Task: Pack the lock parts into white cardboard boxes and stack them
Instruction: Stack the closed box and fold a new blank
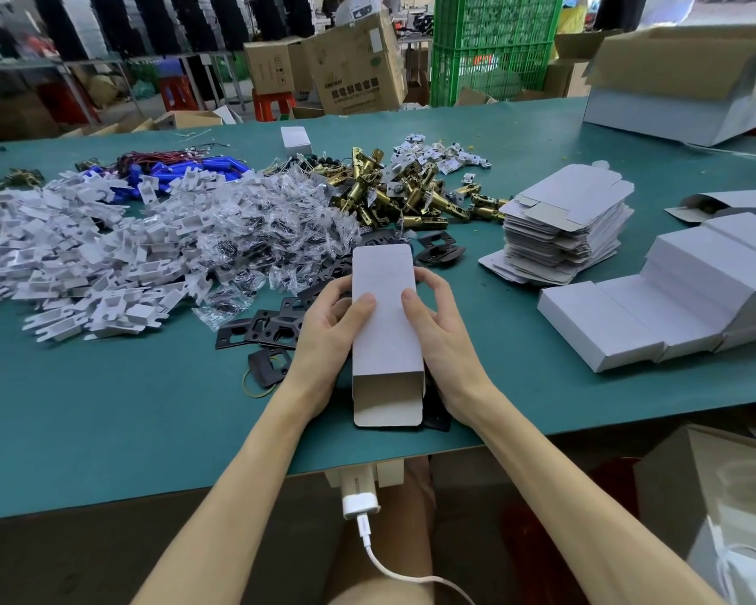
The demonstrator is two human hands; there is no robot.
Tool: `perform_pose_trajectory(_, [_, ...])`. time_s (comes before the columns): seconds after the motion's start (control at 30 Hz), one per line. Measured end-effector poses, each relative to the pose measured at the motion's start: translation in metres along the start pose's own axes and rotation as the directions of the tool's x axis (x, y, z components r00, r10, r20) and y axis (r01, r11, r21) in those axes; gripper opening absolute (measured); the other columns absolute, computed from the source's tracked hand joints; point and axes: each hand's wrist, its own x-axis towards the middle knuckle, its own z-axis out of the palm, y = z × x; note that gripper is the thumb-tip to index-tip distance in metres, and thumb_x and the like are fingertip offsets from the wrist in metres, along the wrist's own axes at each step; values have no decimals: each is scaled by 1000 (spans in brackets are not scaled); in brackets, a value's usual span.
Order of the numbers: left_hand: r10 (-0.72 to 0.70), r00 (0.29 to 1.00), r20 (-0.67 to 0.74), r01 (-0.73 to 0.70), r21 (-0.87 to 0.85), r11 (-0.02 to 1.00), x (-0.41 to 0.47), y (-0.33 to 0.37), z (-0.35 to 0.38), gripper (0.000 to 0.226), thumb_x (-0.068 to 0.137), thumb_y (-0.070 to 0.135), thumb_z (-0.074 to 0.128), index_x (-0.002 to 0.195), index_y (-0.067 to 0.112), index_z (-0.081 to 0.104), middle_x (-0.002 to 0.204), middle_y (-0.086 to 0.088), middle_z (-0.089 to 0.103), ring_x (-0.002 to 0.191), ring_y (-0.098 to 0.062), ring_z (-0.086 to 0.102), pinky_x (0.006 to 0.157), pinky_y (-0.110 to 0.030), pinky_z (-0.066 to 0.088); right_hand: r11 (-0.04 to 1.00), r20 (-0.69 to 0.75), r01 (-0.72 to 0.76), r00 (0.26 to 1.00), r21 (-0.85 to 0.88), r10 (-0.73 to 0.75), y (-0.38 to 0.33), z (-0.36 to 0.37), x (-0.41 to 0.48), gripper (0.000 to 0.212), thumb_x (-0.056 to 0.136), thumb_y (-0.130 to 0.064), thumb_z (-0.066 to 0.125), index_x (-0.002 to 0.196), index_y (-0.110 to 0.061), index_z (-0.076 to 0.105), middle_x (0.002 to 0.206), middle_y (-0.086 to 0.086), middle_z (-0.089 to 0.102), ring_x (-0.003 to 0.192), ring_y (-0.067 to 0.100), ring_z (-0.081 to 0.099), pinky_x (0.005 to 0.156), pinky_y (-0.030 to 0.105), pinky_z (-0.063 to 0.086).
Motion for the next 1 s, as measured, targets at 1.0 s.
perform_pose_trajectory(1.0, [-64, 988, -139, 62, -14, 998, 0, 1, 1, 41, 109, 35, 53, 101, -4, 65, 89, -20, 60, 80, -31, 54, 64, -36, 42, 1000, 90, -15, 996, 26, 12, 0, -4, -5, 16, 103, -30, 60, 110, -16, 62, 97, 12, 72, 78, 26, 69, 65, 38, 57])
